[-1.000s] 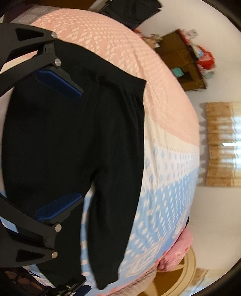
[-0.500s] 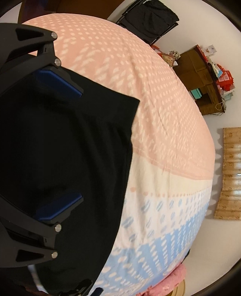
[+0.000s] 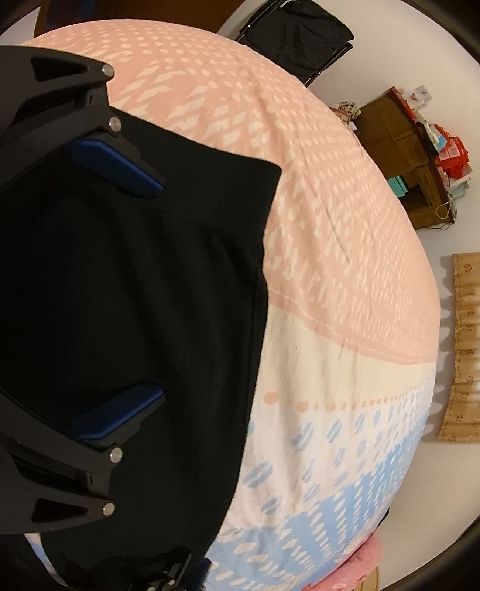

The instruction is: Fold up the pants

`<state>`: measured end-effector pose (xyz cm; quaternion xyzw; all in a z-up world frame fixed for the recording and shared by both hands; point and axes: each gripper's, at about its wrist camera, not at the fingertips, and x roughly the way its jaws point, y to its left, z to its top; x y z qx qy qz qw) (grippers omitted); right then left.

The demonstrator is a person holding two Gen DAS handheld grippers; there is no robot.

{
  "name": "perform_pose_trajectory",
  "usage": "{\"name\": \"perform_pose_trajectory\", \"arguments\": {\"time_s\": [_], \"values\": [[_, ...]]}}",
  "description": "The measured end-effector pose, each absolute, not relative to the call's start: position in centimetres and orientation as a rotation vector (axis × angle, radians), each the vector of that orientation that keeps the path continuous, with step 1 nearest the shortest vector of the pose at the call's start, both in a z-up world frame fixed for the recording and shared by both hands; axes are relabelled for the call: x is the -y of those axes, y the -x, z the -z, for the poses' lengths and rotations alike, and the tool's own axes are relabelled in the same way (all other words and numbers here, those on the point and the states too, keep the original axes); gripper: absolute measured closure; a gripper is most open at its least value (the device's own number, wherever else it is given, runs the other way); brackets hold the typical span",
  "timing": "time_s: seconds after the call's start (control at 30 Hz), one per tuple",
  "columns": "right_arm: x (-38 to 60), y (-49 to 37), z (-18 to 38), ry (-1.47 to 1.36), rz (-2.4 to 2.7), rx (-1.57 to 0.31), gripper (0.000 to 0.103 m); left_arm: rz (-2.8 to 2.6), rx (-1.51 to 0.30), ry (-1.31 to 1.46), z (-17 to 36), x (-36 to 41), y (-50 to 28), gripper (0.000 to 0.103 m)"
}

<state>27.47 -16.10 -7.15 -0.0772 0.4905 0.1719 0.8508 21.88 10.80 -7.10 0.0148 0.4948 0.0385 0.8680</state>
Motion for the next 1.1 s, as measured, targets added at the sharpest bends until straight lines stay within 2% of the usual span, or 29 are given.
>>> {"name": "perform_pose_trajectory", "arguments": {"time_s": [0.03, 0.2, 0.37, 0.6, 0.8, 0.97, 1.1], "values": [[15.7, -27.3, 6.9, 0.172, -0.373, -1.041, 0.097, -0.069, -1.035, -0.015, 6.8, -11.0, -21.7, 0.0], [14.0, -24.5, 4.8, 0.286, -0.355, -0.957, 0.097, -0.053, -1.006, 0.047, 5.0, -13.2, -19.5, 0.0], [12.0, -18.4, 2.6, 0.369, -0.369, -0.832, 0.097, -0.067, -0.972, 0.083, 3.6, -16.0, -17.2, 0.0], [10.2, -11.8, 5.4, 0.384, -0.4, -0.809, 0.098, -0.058, -0.941, 0.117, 1.7, -16.2, -18.2, 0.0], [9.7, -10.3, 7.3, 0.385, -0.385, -0.792, 0.098, -0.064, -1.07, 0.203, 3.6, -15.3, -24.2, 0.0], [9.8, -9.6, 7.6, 0.387, -0.383, -0.759, 0.098, -0.106, -1.22, 0.337, 5.9, -15.1, -27.8, 0.007], [9.5, -9.2, 8.1, 0.419, -0.384, -0.733, 0.098, -0.173, -1.252, 0.31, 6.6, -14.3, -28.7, 0.007]]}}
